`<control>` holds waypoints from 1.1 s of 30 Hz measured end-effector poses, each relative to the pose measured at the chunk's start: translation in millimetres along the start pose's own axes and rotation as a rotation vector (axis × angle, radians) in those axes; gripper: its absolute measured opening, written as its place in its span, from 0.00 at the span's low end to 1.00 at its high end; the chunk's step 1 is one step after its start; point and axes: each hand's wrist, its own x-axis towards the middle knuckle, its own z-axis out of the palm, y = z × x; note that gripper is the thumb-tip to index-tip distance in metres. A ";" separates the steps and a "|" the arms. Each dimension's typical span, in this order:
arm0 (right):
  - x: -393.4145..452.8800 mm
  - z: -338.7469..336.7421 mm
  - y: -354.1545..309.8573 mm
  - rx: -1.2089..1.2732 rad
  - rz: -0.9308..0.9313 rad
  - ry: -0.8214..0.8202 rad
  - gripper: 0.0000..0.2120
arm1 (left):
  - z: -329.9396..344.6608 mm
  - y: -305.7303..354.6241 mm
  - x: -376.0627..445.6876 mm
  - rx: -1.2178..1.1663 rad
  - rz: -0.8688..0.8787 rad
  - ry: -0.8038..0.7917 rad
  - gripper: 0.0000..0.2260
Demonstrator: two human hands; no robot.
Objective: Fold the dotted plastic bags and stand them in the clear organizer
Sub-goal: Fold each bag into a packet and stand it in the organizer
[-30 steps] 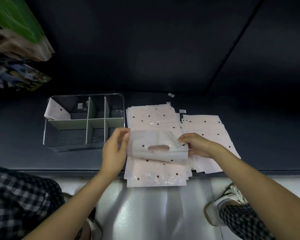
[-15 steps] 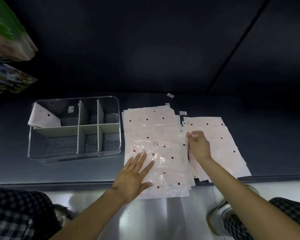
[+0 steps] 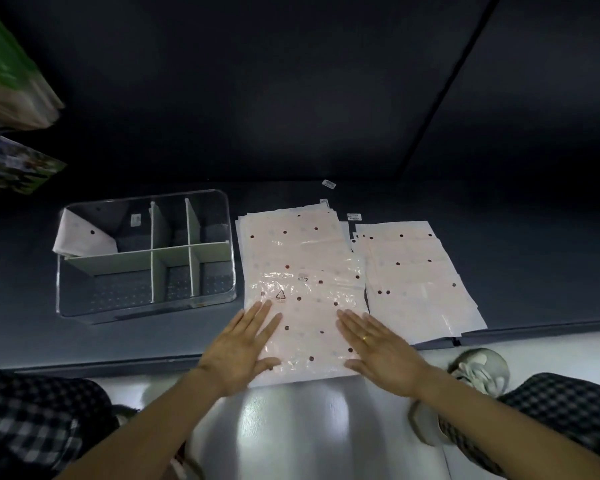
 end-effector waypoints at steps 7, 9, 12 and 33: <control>18.6 -21.9 1.3 0.264 0.126 0.257 0.15 | -25.5 -8.5 -7.2 -0.073 0.007 0.182 0.32; 28.0 -21.6 -1.4 0.320 0.180 0.239 0.14 | -27.8 -5.0 1.3 -0.188 0.014 0.288 0.24; 35.2 -18.1 -1.1 0.251 0.158 0.231 0.12 | -28.0 0.6 17.9 -0.299 -0.031 0.339 0.15; 50.7 -42.7 63.6 1.691 0.838 -0.082 0.05 | -54.3 -3.7 39.4 -0.912 -0.302 0.306 0.09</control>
